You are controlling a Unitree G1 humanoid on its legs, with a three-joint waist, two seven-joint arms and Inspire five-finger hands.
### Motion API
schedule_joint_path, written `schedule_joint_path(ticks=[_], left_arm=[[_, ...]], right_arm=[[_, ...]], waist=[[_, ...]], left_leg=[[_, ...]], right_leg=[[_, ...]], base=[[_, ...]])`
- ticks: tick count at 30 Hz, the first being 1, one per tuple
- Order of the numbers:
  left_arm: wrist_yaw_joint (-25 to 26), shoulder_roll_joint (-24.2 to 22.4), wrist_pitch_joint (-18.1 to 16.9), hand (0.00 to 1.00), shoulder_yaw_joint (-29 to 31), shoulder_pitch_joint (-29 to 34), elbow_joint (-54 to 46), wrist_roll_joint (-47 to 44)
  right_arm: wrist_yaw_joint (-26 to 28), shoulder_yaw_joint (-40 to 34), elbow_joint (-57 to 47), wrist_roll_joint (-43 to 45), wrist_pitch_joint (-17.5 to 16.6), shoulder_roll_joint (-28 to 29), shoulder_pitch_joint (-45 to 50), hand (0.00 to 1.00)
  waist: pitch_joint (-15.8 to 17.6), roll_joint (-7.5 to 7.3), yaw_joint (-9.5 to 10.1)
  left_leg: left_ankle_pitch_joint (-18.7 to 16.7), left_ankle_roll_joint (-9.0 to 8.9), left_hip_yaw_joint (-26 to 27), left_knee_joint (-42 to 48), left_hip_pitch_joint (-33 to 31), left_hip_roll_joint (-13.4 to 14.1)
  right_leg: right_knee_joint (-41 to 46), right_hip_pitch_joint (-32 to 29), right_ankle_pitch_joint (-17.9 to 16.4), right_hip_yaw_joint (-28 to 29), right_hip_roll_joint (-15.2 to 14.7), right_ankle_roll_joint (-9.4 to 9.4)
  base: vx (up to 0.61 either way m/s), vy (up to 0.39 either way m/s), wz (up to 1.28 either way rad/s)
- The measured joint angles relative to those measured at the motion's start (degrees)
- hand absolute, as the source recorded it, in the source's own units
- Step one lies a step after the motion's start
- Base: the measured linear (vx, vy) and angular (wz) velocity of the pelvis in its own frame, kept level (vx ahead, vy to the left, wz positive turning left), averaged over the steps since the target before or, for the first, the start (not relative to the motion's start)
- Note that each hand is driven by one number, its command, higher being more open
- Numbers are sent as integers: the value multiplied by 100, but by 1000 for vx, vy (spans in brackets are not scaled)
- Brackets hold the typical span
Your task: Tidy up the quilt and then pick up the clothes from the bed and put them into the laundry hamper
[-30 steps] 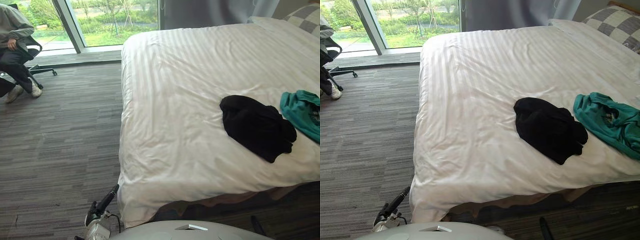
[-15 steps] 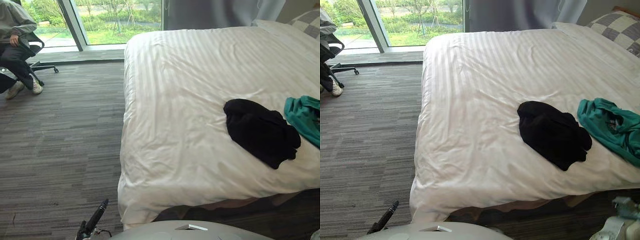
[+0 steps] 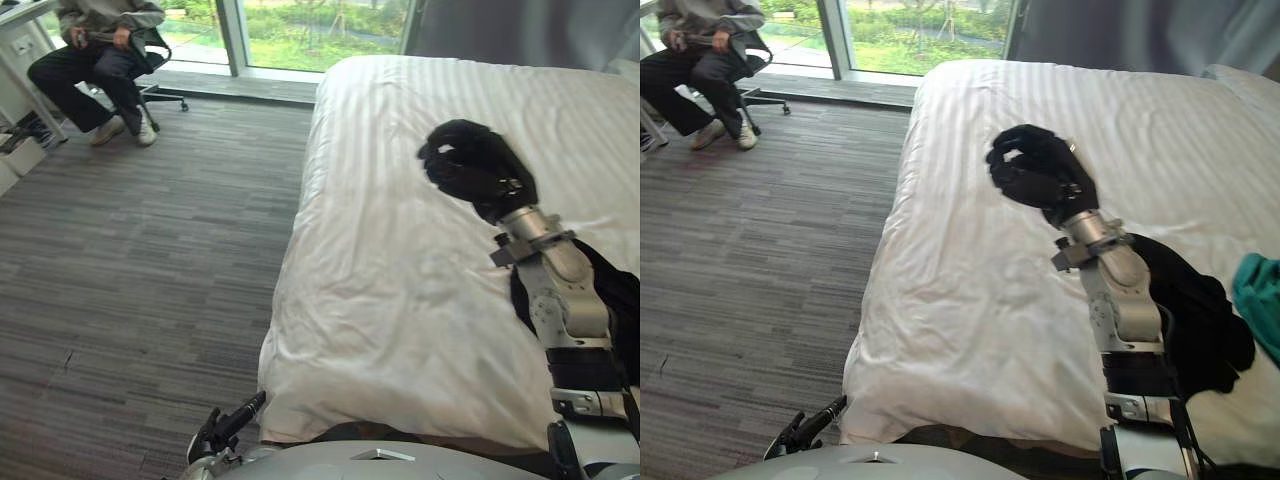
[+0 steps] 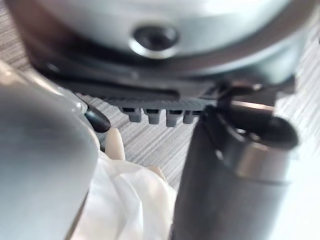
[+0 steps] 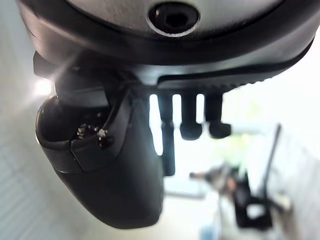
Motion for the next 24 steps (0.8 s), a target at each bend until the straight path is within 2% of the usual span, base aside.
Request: schedule_joint_path(ticks=[3,6,7,8,10,13,14,17,21,23,24], left_arm=[[-62,89,6,100,-126,-28,-139,62],[-202,236,17,100,-214,-229,-317,147],[-231,270,27,100,-217,-365,-419,134],[-263,298,23,100,-223,-479,-553,110],[-315,366,18,100,-329,-559,-723,-36],[-371,511,13,100,-521,-592,-1043,-142],[-368,532,11,100,-592,-627,-1053,-270],[-365,613,11,100,-830,-716,-1046,-303],[-345,613,-5,100,-1257,-1055,-895,-334],[-330,612,-60,100,-1328,-1227,-840,-431],[-321,598,-124,100,-1341,-1350,-769,-512]], right_arm=[[232,669,201,190,254,195,-698,0],[229,1032,438,388,349,627,-1428,0],[166,1136,494,395,418,751,-1756,0],[63,1237,520,394,454,868,-2051,0],[-34,1312,537,392,504,990,-2273,0],[-231,1439,681,376,794,1153,-2522,0],[-304,1477,777,369,898,1161,-2515,0],[-410,1561,1157,367,964,1266,-2495,0],[-642,1832,1799,346,1059,1371,-1989,0],[-708,1916,2021,289,1011,1480,-1744,0],[-750,1967,2057,163,849,1592,-1717,0]], waist=[[271,-7,150],[717,-50,347],[982,-40,419],[1283,-1,484],[1566,65,582],[2133,209,708],[2233,263,722],[2270,297,723],[2411,490,784],[2425,517,789],[2427,521,777]], left_leg=[[-16,27,-190,151,-96,-8],[-17,29,-408,384,-484,2],[-15,30,-499,533,-715,12],[-12,31,-580,680,-932,17],[5,32,-699,828,-1223,29],[139,57,-877,857,-1491,22],[182,70,-958,873,-1635,17],[213,64,-1062,995,-2066,20],[272,93,-1120,1065,-2345,7],[331,71,-1094,1065,-2559,-11],[377,54,-1060,1063,-2717,-12]], right_leg=[[-6,104,83,-149,2,-43],[88,-95,83,-345,-1,-58],[216,-267,52,-406,1,-112],[363,-436,1,-446,-1,-193],[550,-678,-50,-521,-8,-273],[929,-997,-148,-622,-65,-414],[1072,-1151,-178,-646,-79,-462],[1331,-1603,-216,-673,-101,-520],[1860,-2080,-321,-676,-214,-646],[2019,-2380,-401,-593,-262,-634],[2109,-2582,-447,-542,-281,-624]], base=[[22,-6,37],[-34,-22,36],[-78,-21,37],[-114,-24,36],[-98,-17,37],[-78,-22,33],[-73,-20,24],[-55,-8,17],[-61,-13,6],[-88,-27,-8],[-54,-35,-18]])
